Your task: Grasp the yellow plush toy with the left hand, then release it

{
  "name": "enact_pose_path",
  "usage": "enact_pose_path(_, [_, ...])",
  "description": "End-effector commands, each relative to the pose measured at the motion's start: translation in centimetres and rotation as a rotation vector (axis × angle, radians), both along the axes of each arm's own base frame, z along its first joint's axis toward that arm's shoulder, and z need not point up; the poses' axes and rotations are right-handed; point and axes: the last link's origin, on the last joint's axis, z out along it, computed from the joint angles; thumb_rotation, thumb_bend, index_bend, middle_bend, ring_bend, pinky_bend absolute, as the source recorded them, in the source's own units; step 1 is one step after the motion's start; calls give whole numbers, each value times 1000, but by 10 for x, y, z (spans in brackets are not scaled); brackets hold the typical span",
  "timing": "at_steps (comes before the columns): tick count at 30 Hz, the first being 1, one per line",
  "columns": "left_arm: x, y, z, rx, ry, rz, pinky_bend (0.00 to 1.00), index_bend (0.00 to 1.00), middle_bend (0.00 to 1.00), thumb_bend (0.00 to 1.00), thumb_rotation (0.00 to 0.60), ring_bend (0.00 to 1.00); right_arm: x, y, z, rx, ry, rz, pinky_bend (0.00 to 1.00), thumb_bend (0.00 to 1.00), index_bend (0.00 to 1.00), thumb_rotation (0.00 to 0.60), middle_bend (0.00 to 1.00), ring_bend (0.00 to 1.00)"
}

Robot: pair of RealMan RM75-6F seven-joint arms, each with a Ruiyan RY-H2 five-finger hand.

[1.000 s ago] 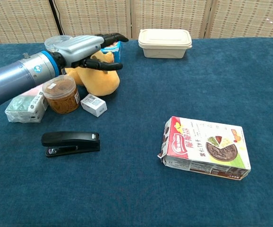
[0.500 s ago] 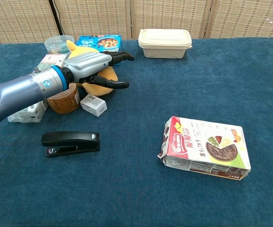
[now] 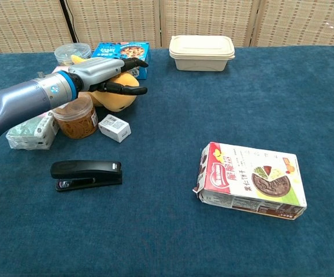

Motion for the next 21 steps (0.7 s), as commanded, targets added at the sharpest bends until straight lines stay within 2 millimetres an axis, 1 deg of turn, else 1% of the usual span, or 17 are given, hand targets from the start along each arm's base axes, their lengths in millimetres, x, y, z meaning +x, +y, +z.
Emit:
enact_pose_path(1, [1, 6, 6, 18, -5, 11, 0, 0, 0, 0, 33, 0, 0, -1, 0, 2, -1, -2, 0, 0, 0, 600, 0, 0])
enact_pose_path(4, [2, 12, 11, 36, 3, 22, 0, 0, 0, 0, 33, 0, 0, -1, 0, 3, -8, -2, 0, 0, 0, 600, 0, 0])
enact_pose_path(9, [0, 15, 14, 47, 4, 37, 0, 0, 0, 0, 25, 0, 1, 0, 2, -1, -14, 5, 0, 0, 0, 600, 0, 0])
enact_pose_path(15, [3, 19, 25, 76, -33, 32, 0, 0, 0, 0, 22, 0, 2, 1, 3, -3, -20, 8, 0, 0, 0, 600, 0, 0])
enact_pose_path(18, [6, 18, 30, 82, -72, 8, 0, 0, 0, 0, 24, 0, 3, 1, 4, -5, -21, 10, 0, 0, 0, 600, 0, 0])
enact_pose_path(21, [10, 12, 29, 66, -104, -34, 0, 0, 0, 0, 23, 0, 4, 1, 4, -4, -22, 13, 0, 0, 0, 600, 0, 0])
